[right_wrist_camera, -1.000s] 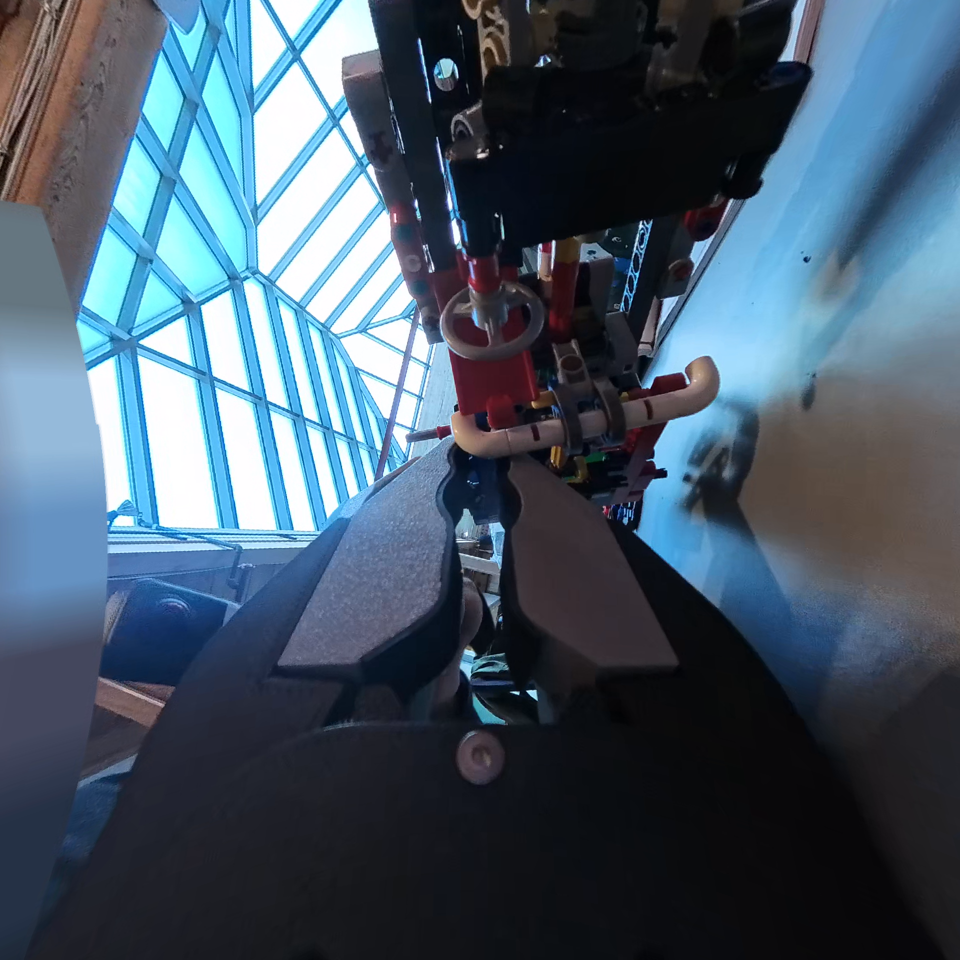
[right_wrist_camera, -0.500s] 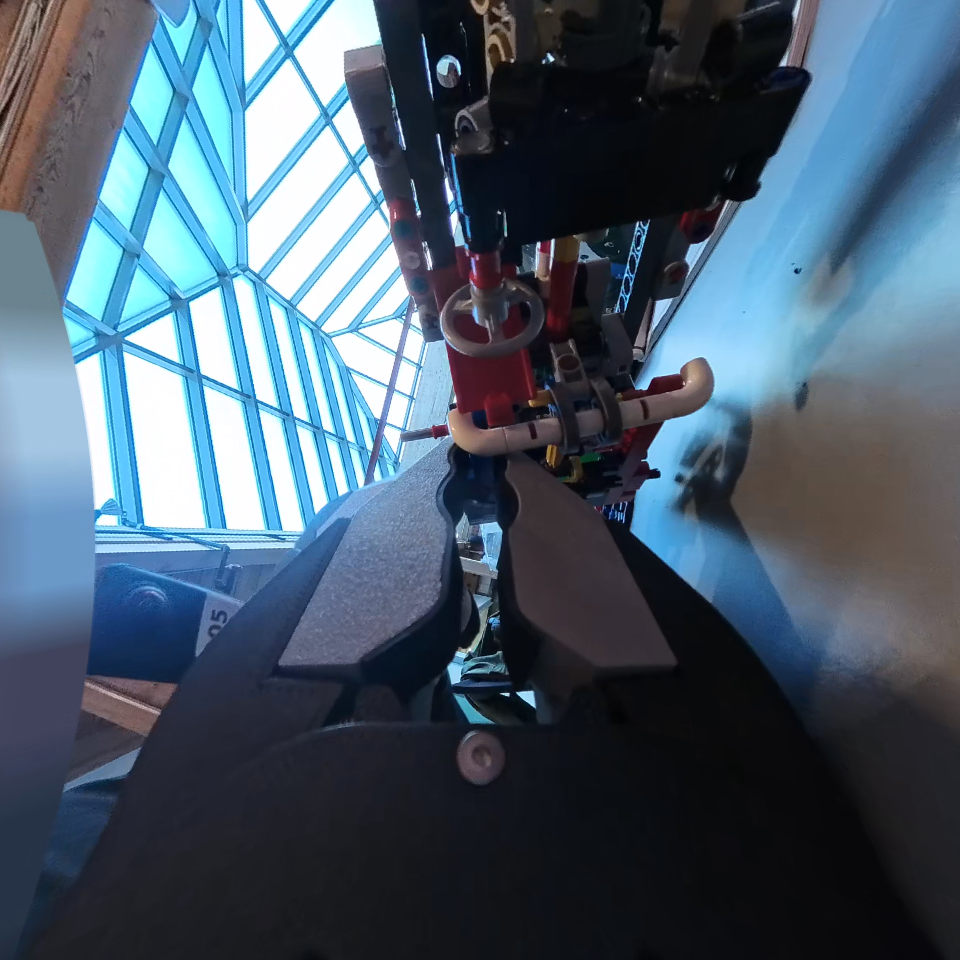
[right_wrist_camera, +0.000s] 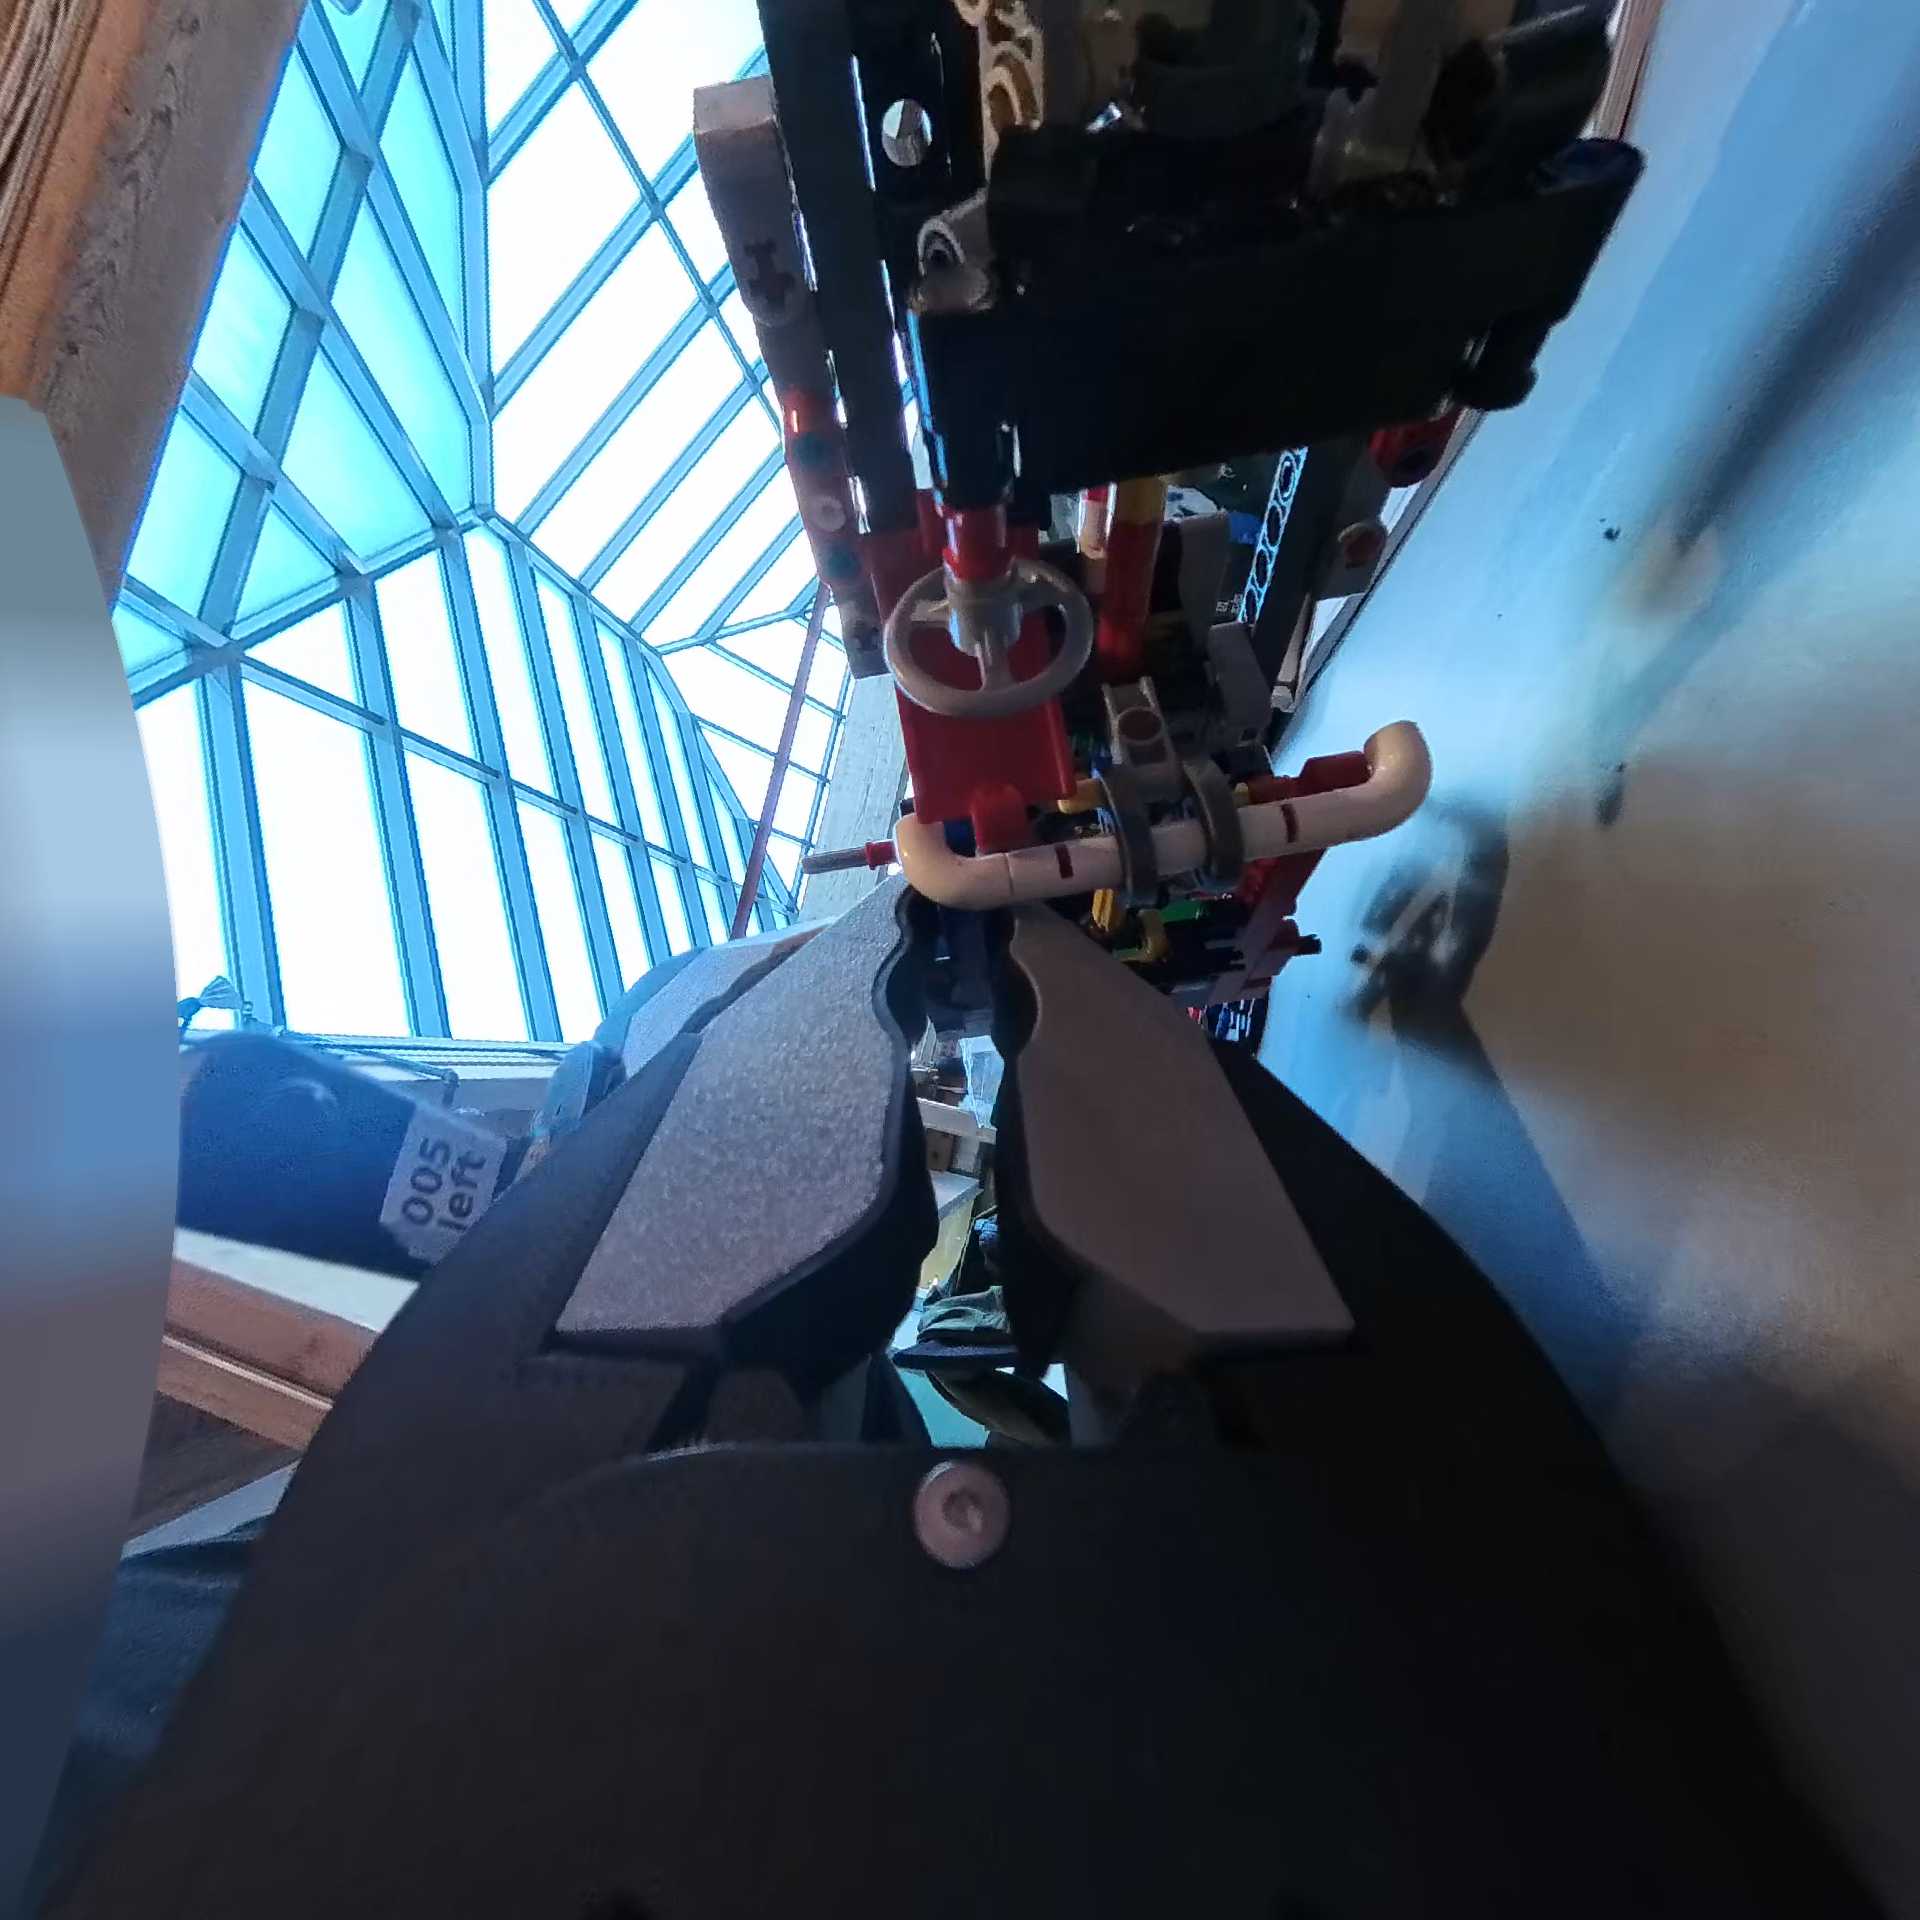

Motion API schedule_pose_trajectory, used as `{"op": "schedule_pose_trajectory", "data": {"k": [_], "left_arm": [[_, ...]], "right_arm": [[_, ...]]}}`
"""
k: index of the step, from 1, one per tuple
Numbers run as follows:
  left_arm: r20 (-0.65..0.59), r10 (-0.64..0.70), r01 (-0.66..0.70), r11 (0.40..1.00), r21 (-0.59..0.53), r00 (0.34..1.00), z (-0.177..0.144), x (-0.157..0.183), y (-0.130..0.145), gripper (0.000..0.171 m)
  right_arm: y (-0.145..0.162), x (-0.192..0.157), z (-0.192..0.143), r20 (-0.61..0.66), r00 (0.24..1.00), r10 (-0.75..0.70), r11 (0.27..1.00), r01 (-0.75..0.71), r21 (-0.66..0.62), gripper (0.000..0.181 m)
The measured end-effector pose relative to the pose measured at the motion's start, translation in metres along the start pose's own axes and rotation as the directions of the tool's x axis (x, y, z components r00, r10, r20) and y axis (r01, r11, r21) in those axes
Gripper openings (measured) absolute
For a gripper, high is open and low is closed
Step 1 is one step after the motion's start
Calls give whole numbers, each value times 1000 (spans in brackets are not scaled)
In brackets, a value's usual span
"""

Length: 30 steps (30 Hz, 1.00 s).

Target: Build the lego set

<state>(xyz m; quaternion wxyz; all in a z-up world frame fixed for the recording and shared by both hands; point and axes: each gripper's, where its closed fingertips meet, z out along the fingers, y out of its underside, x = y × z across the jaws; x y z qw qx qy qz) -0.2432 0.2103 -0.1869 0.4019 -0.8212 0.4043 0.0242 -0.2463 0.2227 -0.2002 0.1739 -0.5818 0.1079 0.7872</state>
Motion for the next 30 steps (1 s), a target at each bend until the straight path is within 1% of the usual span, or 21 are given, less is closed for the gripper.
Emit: {"op": "schedule_pose_trajectory", "data": {"k": [5, 10, 13, 15, 16, 19, 22, 24, 26, 30], "left_arm": [[-129, -179, 186, 981, 45, 975, -2, -1, -2, 3], [-180, -253, 270, 960, 77, 950, -3, -2, -2, 3], [-275, -351, 386, 919, 83, 895, -3, -1, -2, 3], [-318, -395, 440, 894, 83, 862, -4, -1, -2, 3], [-324, -396, 443, 892, 85, 859, -3, -1, -2, 3], [-304, -370, 413, 907, 88, 878, -2, -1, -3, 3], [-232, -284, 312, 946, 91, 930, -1, -1, -2, 3], [-192, -242, 262, 961, 89, 951, -1, -1, -2, 3], [-200, -259, 282, 954, 97, 945, -1, -1, -2, 3], [-281, -370, 416, 901, 122, 885, -1, -2, -2, 3]], "right_arm": [[-1, 0, -2, 2, 1000, 1, 1000, -1, -7, 4], [-1, 1, -2, 2, 1000, -1, 1000, 1, -9, 4], [-1, 1, -2, 3, 1000, -3, 1000, 3, -14, 4], [-1, 1, -2, 2, 1000, -8, 1000, 8, -13, 3], [-1, 1, -2, 2, 1000, -8, 1000, 8, -12, 4], [-2, 2, -2, 1, 1000, -9, 1000, 9, -5, 3], [-3, 3, -1, -4, 1000, -3, 1000, 3, -5, 3], [-3, 3, -1, -5, 1000, 1, 1000, -1, -6, 3], [-2, 3, -1, -6, 1000, 4, 1000, -4, -8, 3], [-3, 4, 0, -13, 1000, 1, 1000, -1, -1, 3]]}}
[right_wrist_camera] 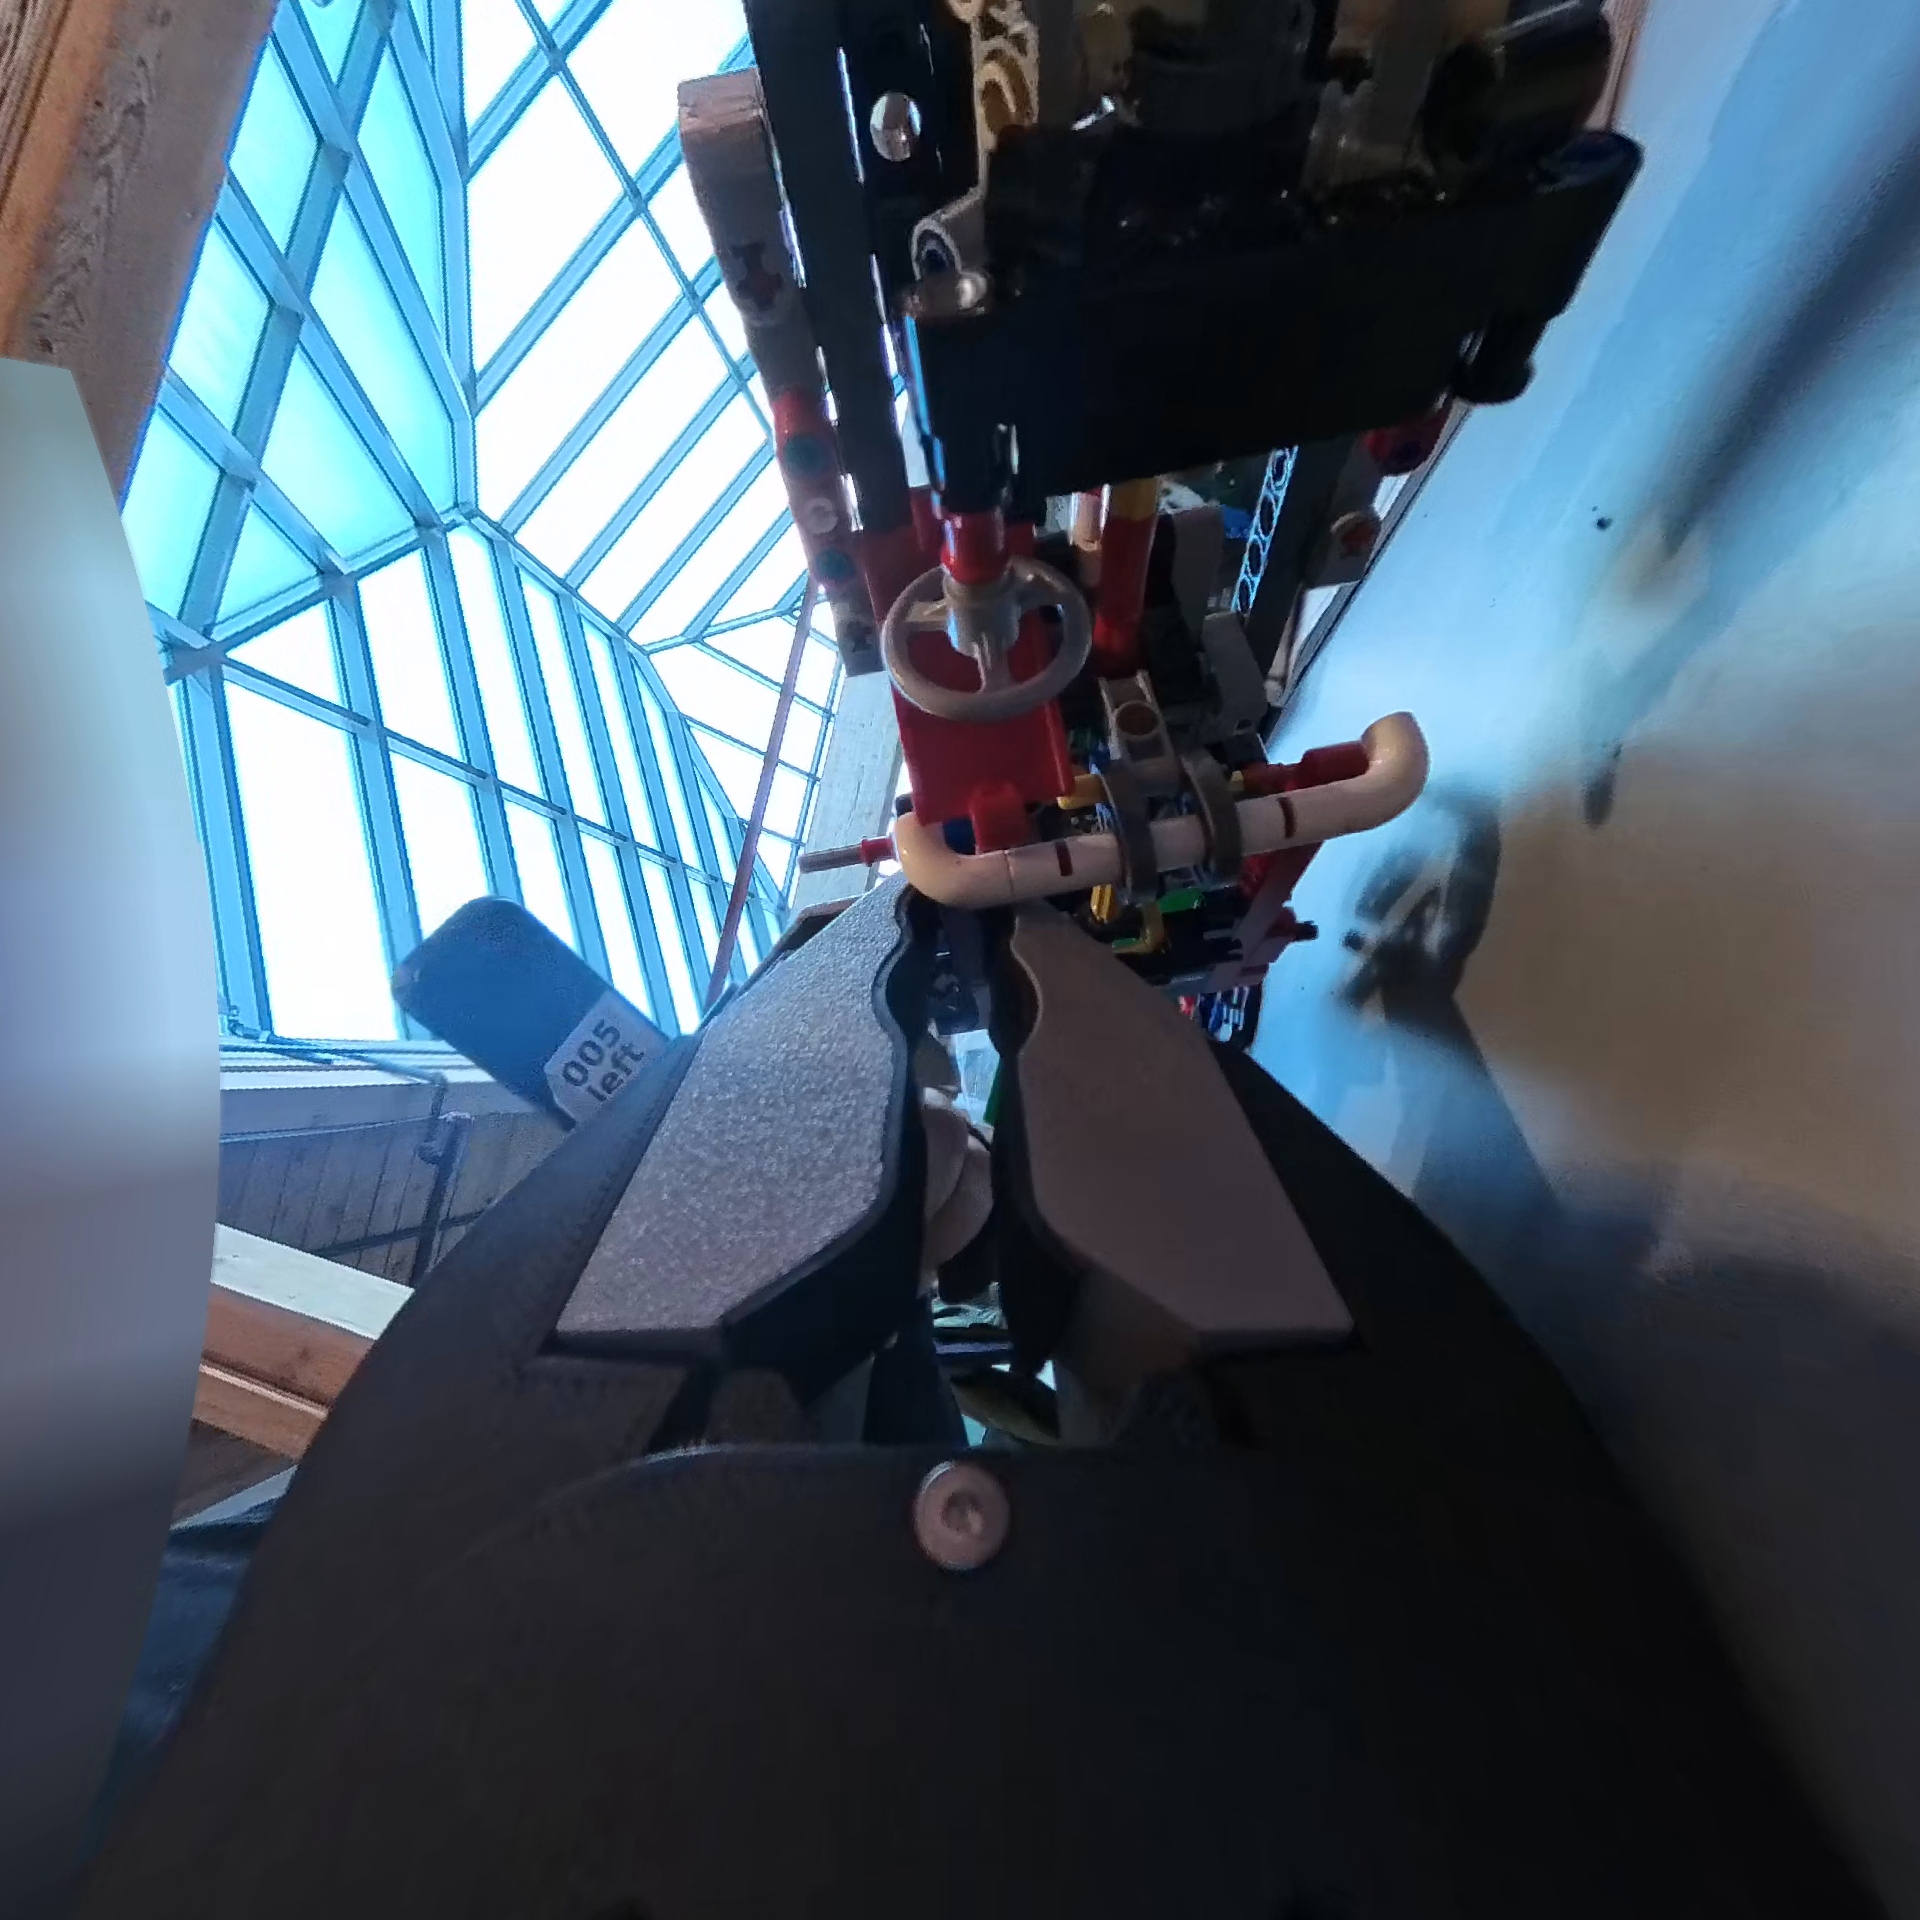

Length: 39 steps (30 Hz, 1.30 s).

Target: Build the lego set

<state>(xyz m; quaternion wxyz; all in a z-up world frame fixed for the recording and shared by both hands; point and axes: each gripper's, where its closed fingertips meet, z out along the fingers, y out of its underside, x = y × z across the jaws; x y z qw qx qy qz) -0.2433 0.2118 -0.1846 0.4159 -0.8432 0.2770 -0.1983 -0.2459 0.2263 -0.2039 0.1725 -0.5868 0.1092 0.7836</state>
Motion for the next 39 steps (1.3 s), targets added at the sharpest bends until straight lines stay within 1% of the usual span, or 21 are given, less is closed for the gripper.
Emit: {"op": "schedule_pose_trajectory", "data": {"k": [8, 10, 12, 13, 14, 15, 16, 19, 22, 24, 26, 27, 28, 30, 31, 32, 34, 35, 36, 37, 39], "left_arm": [[12, -26, 26, 1000, 12, 1000, 1, -2, -2, 3], [27, -23, 22, 1000, 17, 999, 1, -3, -2, 3], [56, 14, -15, 1000, 20, 998, 0, -2, -4, 4], [67, 34, -36, 999, 27, 997, -2, -1, -6, 7], [68, 50, -54, 997, 60, 996, -4, 3, -12, 18], [71, 60, -67, 993, 94, 996, -8, 4, -19, 22], [74, 70, -79, 990, 116, 995, -13, 5, -25, 22], [85, 107, -119, 983, 143, 991, -28, 5, -31, 35], [133, 166, -184, 973, 139, 977, -46, -9, -27, 54], [137, 202, -221, 966, 136, 970, -55, -18, -19, 60], [86, 224, -231, 969, 87, 971, -52, -25, 0, 79], [52, 240, -243, 968, 57, 969, -48, -28, 10, 81], [30, 258, -260, 965, 46, 966, -45, -32, 18, 80], [-12, 283, -281, 956, 87, 959, -38, -38, 23, 78], [-58, 277, -269, 957, 109, 959, -34, -37, 24, 74], [-107, 260, -248, 962, 117, 960, -30, -36, 26, 74], [-173, 255, -235, 963, 130, 951, -23, -33, 29, 71], [-178, 264, -241, 960, 143, 948, -21, -33, 29, 67], [-178, 273, -247, 957, 154, 945, -20, -33, 29, 66], [-180, 285, -258, 953, 160, 941, -18, -33, 30, 65], [-177, 306, -277, 946, 168, 936, -15, -34, 31, 64]], "right_arm": [[-1, 0, 2, -6, 1000, -14, 1000, 14, 9, 3], [-1, 0, 3, 6, 1000, 2, 1000, -2, 9, 4], [-1, -1, 3, 23, 1000, 13, 1000, -13, -11, 4], [-1, -2, 2, 29, 1000, 9, 1000, -8, -15, 4], [-2, -4, 1, 36, 999, 7, 1000, -6, -13, 5], [-2, -6, 1, 50, 999, 10, 1000, -10, -12, 7], [-2, -8, 1, 66, 998, 19, 1000, -18, -16, 14], [2, -15, -2, 82, 996, 42, 999, -39, -37, 28], [17, -19, -12, 55, 998, 32, 993, -25, -117, 37], [34, -22, -22, 27, 1000, -6, 978, 12, -210, 41], [53, -32, -36, 48, 995, -93, 930, 104, -352, 37], [58, -35, -42, 49, 984, -174, 887, 178, -427, 34], [57, -35, -46, 47, 957, -285, 828, 270, -491, 41], [46, -36, -49, 70, 871, -487, 673, 425, -606, 49], [39, -37, -48, 87, 824, -559, 588, 469, -659, 56], [33, -40, -46, 113, 784, -610, 516, 502, -694, 56], [21, -45, -39, 140, 710, -691, 419, 551, -722, 59], [21, -46, -38, 157, 685, -711, 389, 569, -724, 58], [27, -47, -40, 170, 690, -704, 388, 573, -722, 54], [37, -47, -42, 176, 723, -668, 428, 567, -704, 53], [61, -42, -45, 151, 833, -532, 585, 491, -645, 55]]}}
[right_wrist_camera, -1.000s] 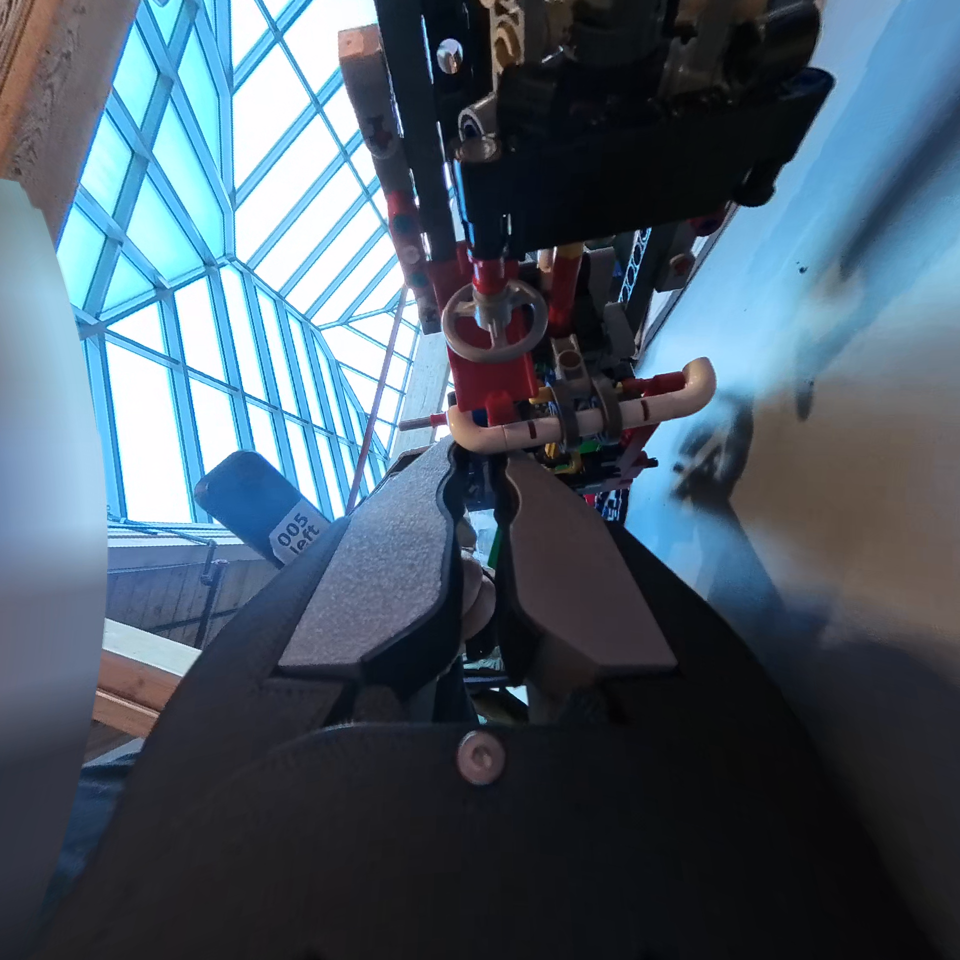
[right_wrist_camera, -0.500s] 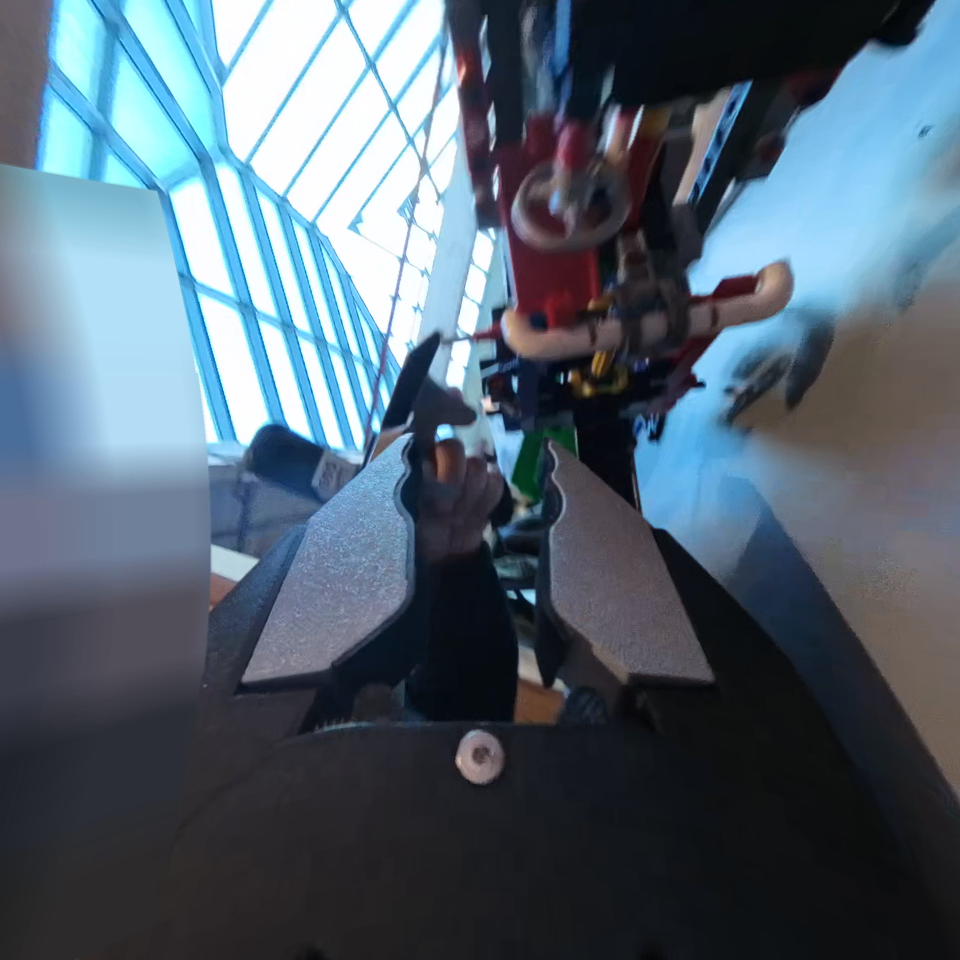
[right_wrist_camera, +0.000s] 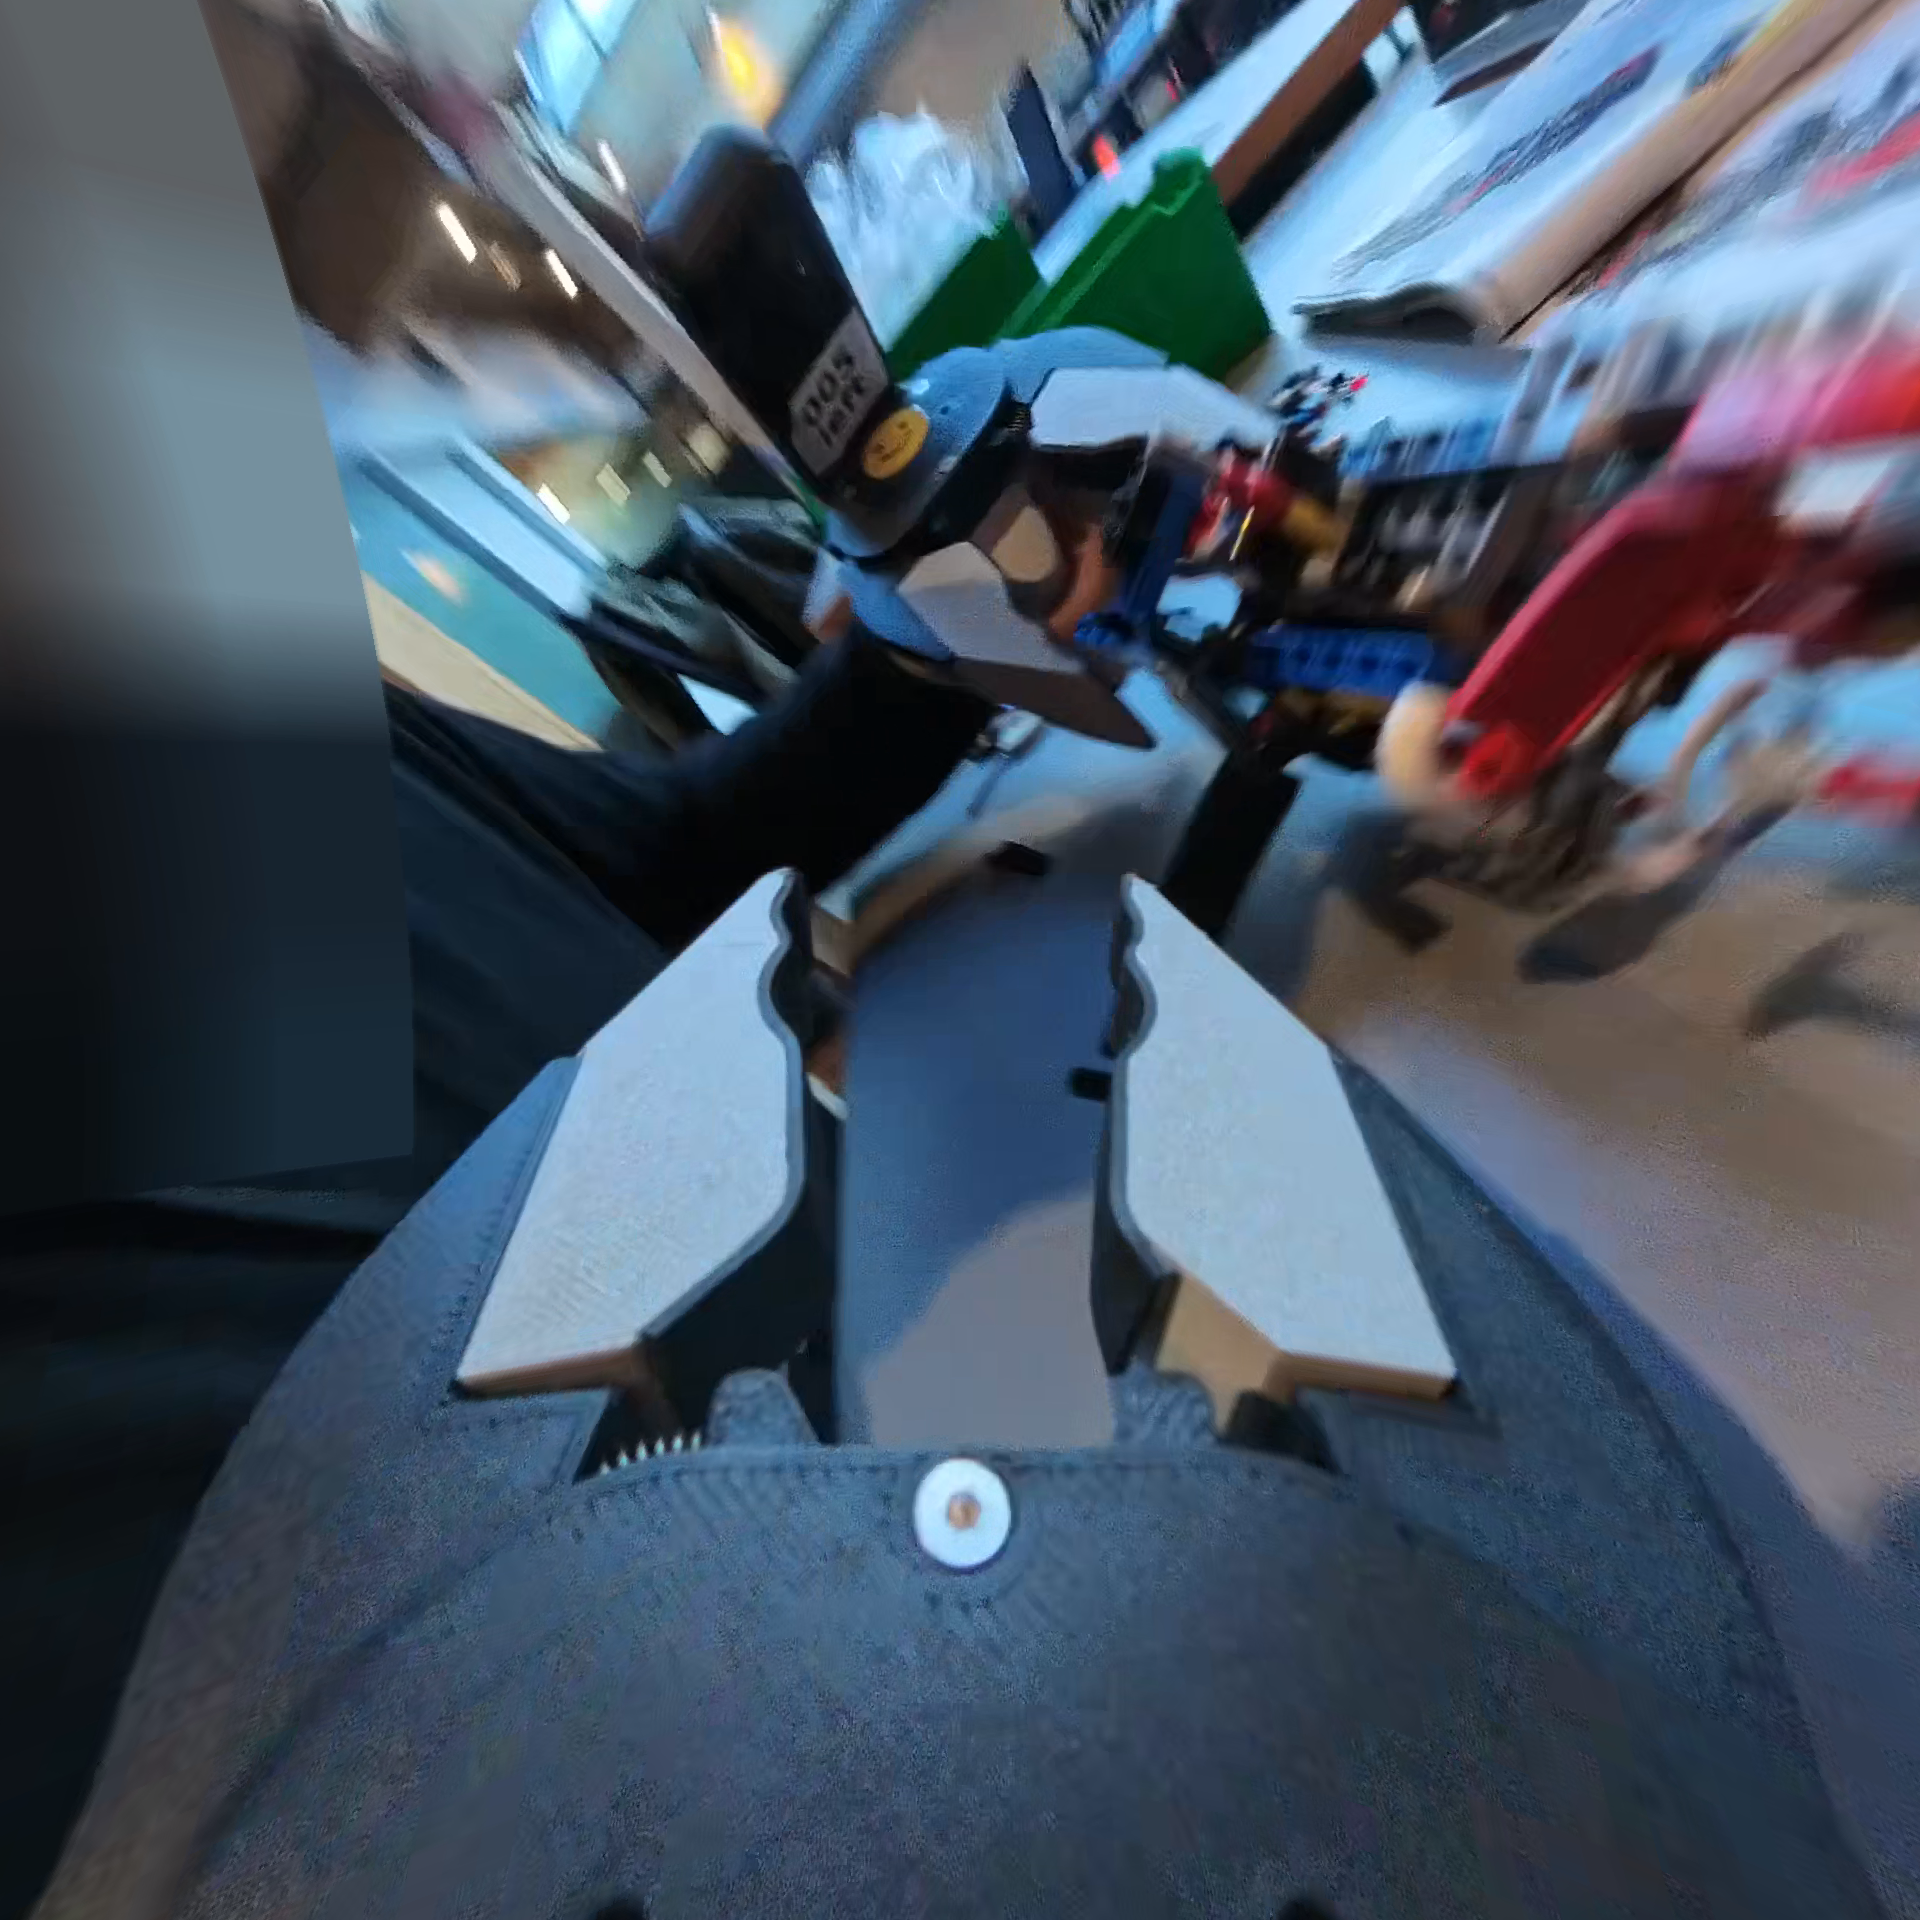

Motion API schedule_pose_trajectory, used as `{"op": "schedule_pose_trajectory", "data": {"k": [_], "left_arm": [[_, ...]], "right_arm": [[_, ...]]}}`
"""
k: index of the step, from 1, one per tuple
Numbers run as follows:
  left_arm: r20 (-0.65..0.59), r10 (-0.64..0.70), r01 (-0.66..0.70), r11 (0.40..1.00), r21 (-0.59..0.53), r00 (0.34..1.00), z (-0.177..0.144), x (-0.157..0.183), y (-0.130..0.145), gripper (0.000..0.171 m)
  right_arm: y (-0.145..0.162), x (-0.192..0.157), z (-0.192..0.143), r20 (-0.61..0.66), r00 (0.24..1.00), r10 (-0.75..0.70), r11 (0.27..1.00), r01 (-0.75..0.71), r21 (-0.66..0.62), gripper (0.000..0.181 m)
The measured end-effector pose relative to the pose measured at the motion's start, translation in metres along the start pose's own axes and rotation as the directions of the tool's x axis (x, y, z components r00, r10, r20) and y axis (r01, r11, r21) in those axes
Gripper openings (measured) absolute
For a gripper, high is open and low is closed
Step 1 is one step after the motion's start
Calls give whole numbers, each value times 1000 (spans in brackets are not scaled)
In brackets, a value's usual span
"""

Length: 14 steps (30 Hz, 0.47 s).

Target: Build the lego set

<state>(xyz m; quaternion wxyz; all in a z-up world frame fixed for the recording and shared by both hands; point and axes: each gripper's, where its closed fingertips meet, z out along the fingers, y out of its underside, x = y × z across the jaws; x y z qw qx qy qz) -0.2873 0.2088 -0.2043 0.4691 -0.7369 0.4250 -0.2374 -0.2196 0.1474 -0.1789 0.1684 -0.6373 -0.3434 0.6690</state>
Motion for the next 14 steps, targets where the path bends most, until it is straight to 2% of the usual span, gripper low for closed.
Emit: {"op": "schedule_pose_trajectory", "data": {"k": [2, 5, 7, 9, 11, 14], "left_arm": [[-13, -15, 15, 1000, 19, 1000, 3, -1, -1, 63], [3, -76, 75, 996, 48, 997, 7, 0, -4, 63], [49, -62, 60, 997, 41, 997, 9, 7, -4, 63], [90, -73, 70, 997, 45, 993, 10, 17, -6, 63], [118, -90, 83, 995, 60, 989, 12, 24, -7, 63], [118, -114, 105, 991, 84, 986, 14, 30, -10, 63]], "right_arm": [[12, 3, 13, 81, 983, 164, 980, -172, 102, 56], [-11, 17, 10, 160, 936, 314, 872, -351, 342, 52], [-22, 24, 0, 184, 921, 345, 810, -391, 438, 44], [-22, 33, -5, 148, 917, 369, 799, -395, 453, 44], [-22, 38, -10, 139, 914, 381, 799, -401, 448, 35], [-30, 37, -16, 206, 899, 385, 766, -436, 471, 25]]}}
